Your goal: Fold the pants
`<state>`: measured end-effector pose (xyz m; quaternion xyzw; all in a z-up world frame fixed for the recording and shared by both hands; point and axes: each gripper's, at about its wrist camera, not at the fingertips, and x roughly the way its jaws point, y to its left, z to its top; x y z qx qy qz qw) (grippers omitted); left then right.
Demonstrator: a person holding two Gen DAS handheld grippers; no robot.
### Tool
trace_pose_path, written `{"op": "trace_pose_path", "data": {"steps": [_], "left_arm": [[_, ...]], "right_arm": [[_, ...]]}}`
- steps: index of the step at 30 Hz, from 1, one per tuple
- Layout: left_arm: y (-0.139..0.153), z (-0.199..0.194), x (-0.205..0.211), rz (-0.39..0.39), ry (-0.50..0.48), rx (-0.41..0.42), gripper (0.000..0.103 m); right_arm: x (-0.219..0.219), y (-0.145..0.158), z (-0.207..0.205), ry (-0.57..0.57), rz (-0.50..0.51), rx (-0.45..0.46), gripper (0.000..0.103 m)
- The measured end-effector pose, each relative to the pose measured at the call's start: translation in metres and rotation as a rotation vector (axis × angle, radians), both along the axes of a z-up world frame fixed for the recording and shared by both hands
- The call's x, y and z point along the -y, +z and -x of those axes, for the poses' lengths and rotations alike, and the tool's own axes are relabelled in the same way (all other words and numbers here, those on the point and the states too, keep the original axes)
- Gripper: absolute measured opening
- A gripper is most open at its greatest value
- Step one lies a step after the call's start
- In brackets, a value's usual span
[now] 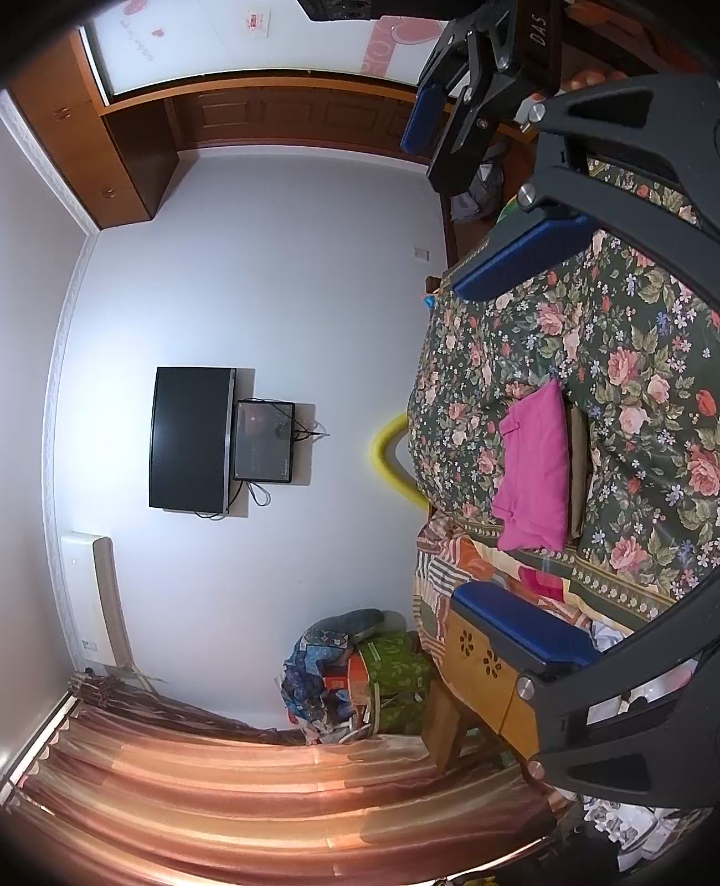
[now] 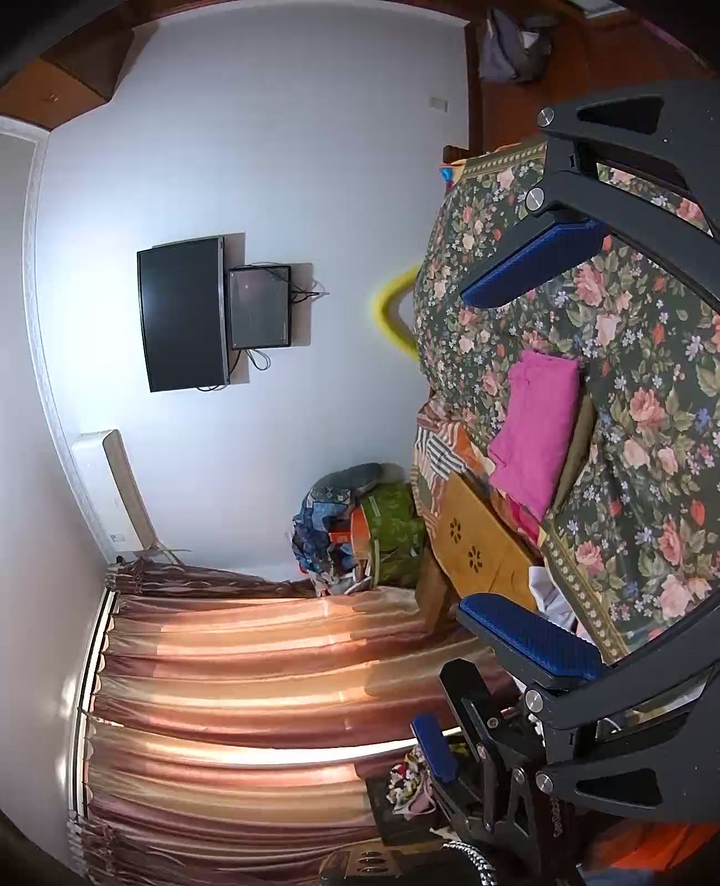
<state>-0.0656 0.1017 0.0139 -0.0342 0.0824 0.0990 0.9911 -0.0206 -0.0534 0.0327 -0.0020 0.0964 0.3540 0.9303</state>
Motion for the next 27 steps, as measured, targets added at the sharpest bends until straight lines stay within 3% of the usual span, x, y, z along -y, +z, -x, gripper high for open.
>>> {"op": "trace_pose_path", "data": {"steps": [27], "left_arm": [[-0.0025, -0.0053, -0.0043, 0.009, -0.023, -0.010, 0.103]], "right_arm": [[0.0081, 0.0009, 0.0027, -0.006, 0.004, -0.002, 0.103]]}}
